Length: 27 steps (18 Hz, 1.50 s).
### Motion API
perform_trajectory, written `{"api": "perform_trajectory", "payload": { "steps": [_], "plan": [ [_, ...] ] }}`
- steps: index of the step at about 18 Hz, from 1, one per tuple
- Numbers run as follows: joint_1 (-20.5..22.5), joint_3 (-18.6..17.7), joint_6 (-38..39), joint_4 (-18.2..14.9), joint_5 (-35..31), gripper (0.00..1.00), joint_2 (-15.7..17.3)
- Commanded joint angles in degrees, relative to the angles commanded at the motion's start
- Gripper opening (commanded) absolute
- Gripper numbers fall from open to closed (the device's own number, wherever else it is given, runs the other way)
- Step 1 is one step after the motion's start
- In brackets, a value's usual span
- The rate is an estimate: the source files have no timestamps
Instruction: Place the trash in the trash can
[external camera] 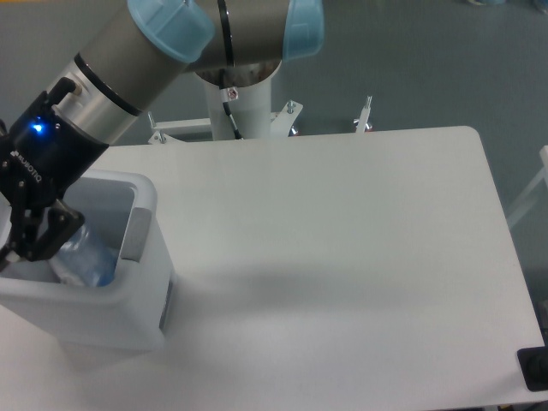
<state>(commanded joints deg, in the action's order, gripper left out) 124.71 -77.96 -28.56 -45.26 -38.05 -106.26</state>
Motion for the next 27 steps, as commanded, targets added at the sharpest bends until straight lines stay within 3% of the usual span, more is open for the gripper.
{"api": "perform_trajectory", "payload": {
  "steps": [8, 11, 16, 20, 27],
  "plan": [
    [11.67, -0.35, 0.35, -0.61, -17.3, 1.0, -0.88],
    [19.23, -0.8, -0.53, -0.53, -18.2, 1.0, -2.63],
    [26.62, -2.64, -10.25, -0.26, -23.9, 1.0, -5.09],
    [29.71, -2.9, -16.16, -1.31, -25.41, 1.0, -5.62],
    [30.33, -3.52, -24.94, -3.42, -40.59, 1.0, -5.62]
  ]
}}
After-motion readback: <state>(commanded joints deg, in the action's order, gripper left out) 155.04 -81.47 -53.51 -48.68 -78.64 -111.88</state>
